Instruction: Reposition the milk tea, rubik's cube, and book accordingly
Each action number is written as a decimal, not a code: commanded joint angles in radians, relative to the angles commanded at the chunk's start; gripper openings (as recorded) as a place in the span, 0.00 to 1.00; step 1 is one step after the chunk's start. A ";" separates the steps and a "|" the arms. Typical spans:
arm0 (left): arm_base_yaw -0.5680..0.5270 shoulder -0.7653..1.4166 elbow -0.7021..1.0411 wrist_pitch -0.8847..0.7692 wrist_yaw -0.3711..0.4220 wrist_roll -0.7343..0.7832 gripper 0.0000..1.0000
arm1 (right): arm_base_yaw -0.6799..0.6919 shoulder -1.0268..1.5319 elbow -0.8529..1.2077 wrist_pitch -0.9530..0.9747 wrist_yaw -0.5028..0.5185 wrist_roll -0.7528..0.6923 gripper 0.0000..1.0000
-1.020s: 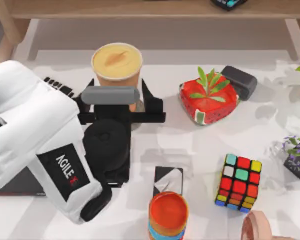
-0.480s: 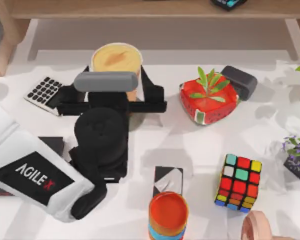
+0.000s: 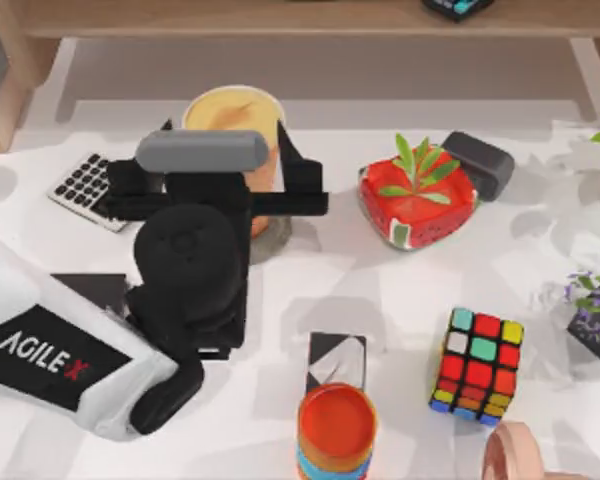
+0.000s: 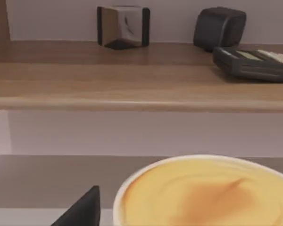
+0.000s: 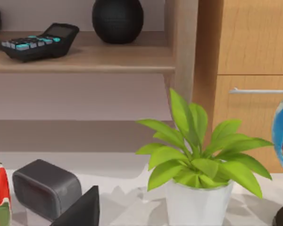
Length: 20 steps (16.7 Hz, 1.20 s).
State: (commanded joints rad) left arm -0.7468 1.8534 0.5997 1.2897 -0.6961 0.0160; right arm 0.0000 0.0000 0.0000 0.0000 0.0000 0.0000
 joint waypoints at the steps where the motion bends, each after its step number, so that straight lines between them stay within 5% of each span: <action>1: 0.013 -0.042 -0.009 -0.025 0.016 -0.001 1.00 | 0.000 0.000 0.000 0.000 0.000 0.000 1.00; 20: 0.663 -1.665 -0.537 -1.145 0.611 -0.007 1.00 | 0.000 0.000 0.000 0.000 0.000 0.000 1.00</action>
State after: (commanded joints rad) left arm -0.0841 0.1885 0.0623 0.1444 -0.0849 0.0091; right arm 0.0000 0.0000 0.0000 0.0000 0.0000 0.0000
